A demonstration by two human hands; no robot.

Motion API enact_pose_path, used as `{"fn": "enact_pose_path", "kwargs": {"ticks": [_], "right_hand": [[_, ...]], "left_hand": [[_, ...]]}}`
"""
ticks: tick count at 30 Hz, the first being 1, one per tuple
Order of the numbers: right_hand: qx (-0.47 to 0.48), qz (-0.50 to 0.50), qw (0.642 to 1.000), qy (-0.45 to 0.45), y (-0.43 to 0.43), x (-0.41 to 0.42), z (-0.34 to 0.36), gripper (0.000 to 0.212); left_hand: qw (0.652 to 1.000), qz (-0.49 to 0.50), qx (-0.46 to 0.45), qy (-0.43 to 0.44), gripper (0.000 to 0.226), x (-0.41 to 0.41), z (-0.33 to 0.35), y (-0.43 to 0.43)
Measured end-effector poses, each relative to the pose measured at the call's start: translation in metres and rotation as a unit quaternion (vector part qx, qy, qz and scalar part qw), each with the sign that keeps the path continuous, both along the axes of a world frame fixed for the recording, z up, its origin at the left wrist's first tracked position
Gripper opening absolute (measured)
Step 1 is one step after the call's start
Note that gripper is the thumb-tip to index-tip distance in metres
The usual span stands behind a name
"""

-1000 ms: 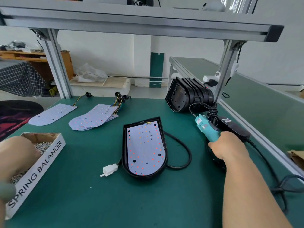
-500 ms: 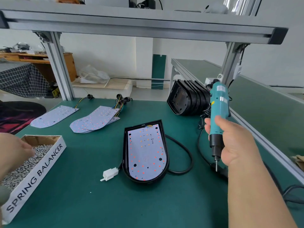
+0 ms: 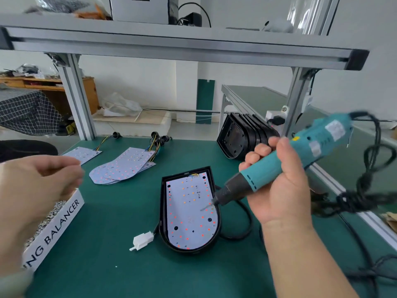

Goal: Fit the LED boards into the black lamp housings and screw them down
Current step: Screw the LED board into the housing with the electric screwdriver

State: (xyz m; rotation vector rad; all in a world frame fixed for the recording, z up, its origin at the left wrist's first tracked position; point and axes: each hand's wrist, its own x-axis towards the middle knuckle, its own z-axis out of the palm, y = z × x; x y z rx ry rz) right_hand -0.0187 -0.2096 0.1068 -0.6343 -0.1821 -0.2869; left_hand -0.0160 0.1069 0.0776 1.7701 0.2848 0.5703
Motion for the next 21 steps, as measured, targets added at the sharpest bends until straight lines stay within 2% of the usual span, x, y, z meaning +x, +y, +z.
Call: {"fn": "enact_pose_path", "kwargs": {"ticks": [2,4,7,12,16,21], "right_hand": [[0.016,-0.045,0.996,0.074,0.004,0.003,-0.013,0.023],[-0.008,-0.081,0.990,0.114,0.001,0.003,-0.022,0.029],[-0.015,-0.060,0.994,0.087,-0.006,0.003,-0.028,0.027],[-0.013,-0.013,0.997,0.072,-0.004,0.005,-0.034,0.014],[-0.019,-0.027,0.995,0.091,0.000,0.006,-0.038,0.025],[0.028,-0.028,0.995,0.089,0.002,0.008,-0.039,0.032]], "left_hand": [[0.998,-0.049,-0.027,-0.018,0.013,-0.002,0.010,-0.034],[0.993,-0.103,-0.060,-0.014,0.022,0.002,0.013,-0.070],[0.979,-0.165,-0.119,0.005,0.027,0.005,0.009,-0.113],[0.966,-0.209,-0.147,0.027,0.021,-0.007,-0.005,-0.142],[0.958,-0.247,-0.125,0.078,0.030,-0.014,-0.012,-0.140],[0.938,-0.291,-0.117,0.146,0.022,-0.022,-0.012,-0.140]]}}
